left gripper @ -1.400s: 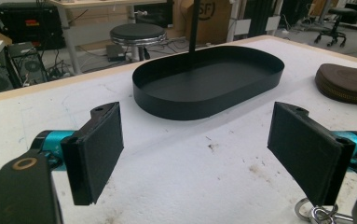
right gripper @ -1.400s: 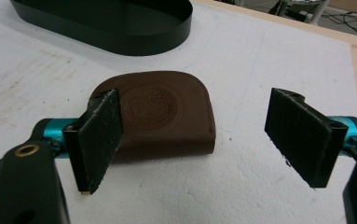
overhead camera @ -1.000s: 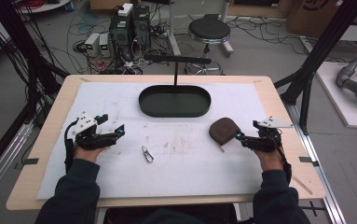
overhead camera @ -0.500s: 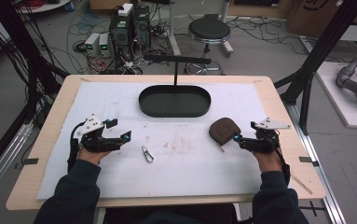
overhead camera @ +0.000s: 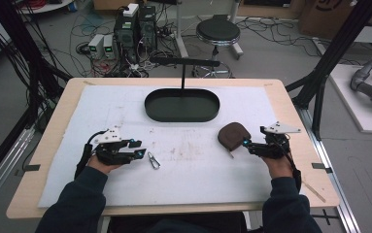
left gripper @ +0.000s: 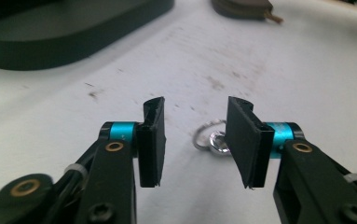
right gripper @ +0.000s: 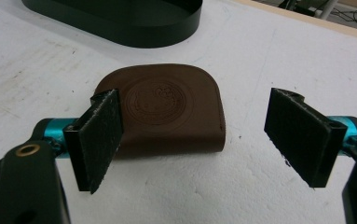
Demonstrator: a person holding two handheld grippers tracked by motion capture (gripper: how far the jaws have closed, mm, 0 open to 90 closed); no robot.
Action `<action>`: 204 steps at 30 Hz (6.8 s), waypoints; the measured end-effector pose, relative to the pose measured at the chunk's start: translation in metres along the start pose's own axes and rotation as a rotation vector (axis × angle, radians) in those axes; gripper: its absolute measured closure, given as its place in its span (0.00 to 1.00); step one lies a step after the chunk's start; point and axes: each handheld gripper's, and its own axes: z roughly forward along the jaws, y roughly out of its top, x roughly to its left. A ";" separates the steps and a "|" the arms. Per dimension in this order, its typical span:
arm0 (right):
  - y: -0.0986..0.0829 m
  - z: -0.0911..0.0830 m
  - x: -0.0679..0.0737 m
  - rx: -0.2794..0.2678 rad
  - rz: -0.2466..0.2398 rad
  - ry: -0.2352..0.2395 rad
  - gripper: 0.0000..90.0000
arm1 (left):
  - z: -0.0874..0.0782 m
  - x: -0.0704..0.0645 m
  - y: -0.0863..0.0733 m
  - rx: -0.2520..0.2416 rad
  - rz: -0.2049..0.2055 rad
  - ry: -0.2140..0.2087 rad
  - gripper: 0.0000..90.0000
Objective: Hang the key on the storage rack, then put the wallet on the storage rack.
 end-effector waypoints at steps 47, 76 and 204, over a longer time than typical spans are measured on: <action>0.000 0.001 0.000 0.003 0.006 0.008 0.22 | 0.020 -0.006 -0.003 0.179 0.038 -0.032 0.95; 0.000 0.003 -0.001 0.002 0.009 0.011 0.22 | -0.010 0.009 0.003 -0.133 -0.142 -0.014 0.98; 0.007 0.011 0.012 -0.014 0.024 0.071 0.24 | -0.013 0.018 0.042 -0.226 -0.094 0.328 0.19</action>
